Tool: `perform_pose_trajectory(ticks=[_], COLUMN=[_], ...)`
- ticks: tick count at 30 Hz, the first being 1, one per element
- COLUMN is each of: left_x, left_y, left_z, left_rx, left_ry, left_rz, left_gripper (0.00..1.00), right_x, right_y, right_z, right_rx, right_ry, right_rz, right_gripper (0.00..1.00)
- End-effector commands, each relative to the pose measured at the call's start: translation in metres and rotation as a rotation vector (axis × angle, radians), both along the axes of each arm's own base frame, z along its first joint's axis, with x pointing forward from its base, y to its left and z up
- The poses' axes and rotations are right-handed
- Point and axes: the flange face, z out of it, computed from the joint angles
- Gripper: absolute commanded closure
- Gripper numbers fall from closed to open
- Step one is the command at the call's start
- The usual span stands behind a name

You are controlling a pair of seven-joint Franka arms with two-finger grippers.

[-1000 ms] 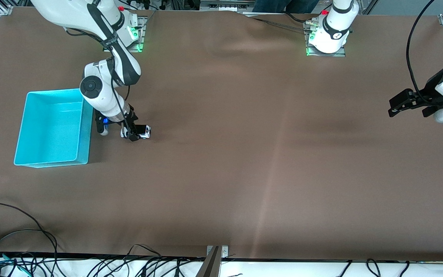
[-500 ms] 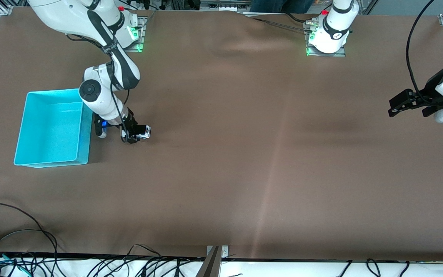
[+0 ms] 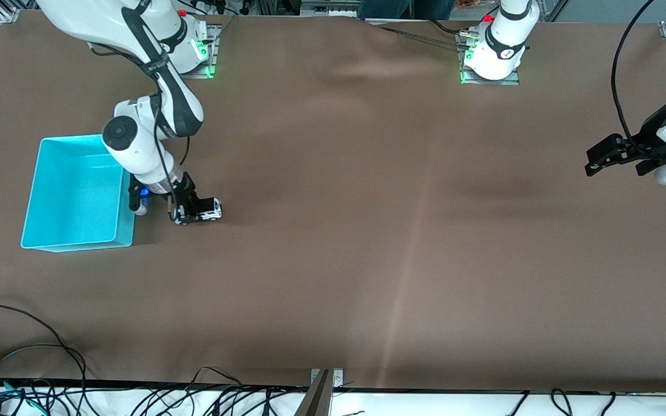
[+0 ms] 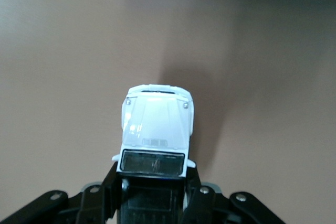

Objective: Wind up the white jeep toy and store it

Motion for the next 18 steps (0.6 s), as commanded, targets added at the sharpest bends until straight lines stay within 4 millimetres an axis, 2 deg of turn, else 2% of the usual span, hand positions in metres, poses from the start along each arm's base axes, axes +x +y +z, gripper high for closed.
perform_pose_trajectory(ticks=[1,4,7,11,18], left_x=[0.002,0.002,0.002,0.002,0.001], left_y=[0.002,0.002,0.003,0.004,0.004], left_z=[0.006,0.006,0.006,0.007,0.006], left_rx=[-0.009,-0.009,-0.009,-0.011,-0.009], left_ry=[-0.004,-0.004,-0.004,-0.005,-0.004], left_rz=[0.010,0.010,0.011,0.013,0.013], left_gripper=[0.00,0.00,0.00,0.00,0.00], right_x=[0.018,0.025,0.022,0.011,-0.009], right_y=[-0.022,-0.042,-0.054,-0.071,-0.104], right_z=[0.073,0.103,0.124,0.132,0.124], right_rx=[-0.025,-0.036,-0.053,-0.075,-0.079], right_ry=[-0.004,-0.022,-0.031,0.042,0.196], right_rz=[-0.028,-0.027,0.060,0.188,0.503], right_gripper=[1.00,1.00,1.00,1.00,1.00])
